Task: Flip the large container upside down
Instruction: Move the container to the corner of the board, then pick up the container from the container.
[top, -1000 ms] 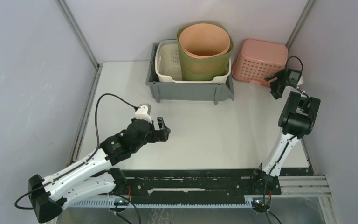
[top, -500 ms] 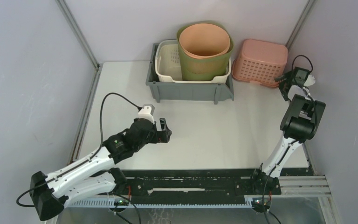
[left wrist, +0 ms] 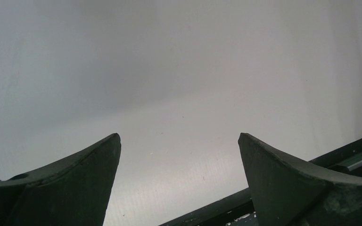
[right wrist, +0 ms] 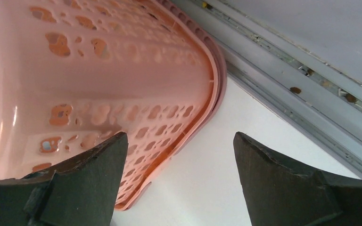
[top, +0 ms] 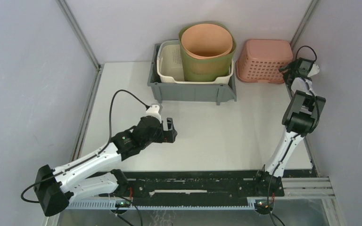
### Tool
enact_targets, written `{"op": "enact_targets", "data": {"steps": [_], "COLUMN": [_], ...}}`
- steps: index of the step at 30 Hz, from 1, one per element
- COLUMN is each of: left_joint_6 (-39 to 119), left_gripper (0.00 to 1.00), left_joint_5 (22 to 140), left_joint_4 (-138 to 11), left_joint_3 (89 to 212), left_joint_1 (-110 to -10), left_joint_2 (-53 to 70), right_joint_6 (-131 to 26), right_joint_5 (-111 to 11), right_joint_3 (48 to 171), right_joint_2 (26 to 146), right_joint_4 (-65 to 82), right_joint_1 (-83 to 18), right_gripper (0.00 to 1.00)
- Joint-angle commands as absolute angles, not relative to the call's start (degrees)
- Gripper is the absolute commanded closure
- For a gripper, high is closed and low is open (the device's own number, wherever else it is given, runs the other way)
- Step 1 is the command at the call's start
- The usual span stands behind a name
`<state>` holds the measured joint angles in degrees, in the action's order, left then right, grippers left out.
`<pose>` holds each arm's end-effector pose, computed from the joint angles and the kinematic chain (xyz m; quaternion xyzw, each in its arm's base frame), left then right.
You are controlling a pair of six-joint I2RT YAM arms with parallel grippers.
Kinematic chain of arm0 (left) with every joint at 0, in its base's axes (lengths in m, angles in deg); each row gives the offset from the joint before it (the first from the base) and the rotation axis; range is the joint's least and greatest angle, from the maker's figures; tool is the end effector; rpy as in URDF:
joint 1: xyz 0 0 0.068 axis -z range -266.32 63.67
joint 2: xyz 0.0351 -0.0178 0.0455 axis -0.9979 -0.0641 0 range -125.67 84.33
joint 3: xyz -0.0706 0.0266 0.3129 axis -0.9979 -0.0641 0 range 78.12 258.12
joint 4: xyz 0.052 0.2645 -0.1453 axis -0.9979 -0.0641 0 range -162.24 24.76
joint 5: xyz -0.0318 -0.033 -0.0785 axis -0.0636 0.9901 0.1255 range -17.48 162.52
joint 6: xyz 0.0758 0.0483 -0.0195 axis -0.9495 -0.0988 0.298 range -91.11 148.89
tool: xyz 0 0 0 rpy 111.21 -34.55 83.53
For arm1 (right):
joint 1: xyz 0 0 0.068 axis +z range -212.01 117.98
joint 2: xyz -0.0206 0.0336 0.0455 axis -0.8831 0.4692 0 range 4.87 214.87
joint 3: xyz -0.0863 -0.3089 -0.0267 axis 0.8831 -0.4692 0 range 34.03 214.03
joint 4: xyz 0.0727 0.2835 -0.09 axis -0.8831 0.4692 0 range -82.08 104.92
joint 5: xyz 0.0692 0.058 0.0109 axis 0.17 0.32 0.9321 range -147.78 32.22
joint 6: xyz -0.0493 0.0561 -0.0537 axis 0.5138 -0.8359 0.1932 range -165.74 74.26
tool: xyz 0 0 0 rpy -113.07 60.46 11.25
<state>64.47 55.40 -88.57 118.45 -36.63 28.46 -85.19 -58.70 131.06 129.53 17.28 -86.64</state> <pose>0.1870 -0.1827 0.2572 0.0459 0.8932 -0.1902 0.4049 0.5547 -0.2555 0.1955 0.4777 0.7567 0.0504 0.4435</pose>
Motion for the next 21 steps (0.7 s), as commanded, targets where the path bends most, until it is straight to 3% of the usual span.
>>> {"op": "enact_targets", "data": {"steps": [1,12,21], "left_joint_6": [63.76,64.55,65.07], "left_gripper": [0.00,0.00,0.00], "left_joint_5": [56.36,56.19,55.65], "left_joint_4": [-86.03,-83.53,-82.03], "left_joint_3": [121.62,118.10,114.04], "left_joint_1": [-36.93,-36.93,-37.01], "left_joint_2": [29.12,32.47,39.63], "right_joint_6": [-83.52,-85.28,-81.58], "right_joint_5": [-57.21,-58.78,-51.01], "right_joint_3": [134.24,111.43,96.84], "right_joint_2": [129.78,110.71,94.69], "right_joint_4": [16.68,11.13,14.42], "right_joint_1": [-87.16,-83.42,-74.59], "right_gripper": [0.09,0.08,0.06]}}
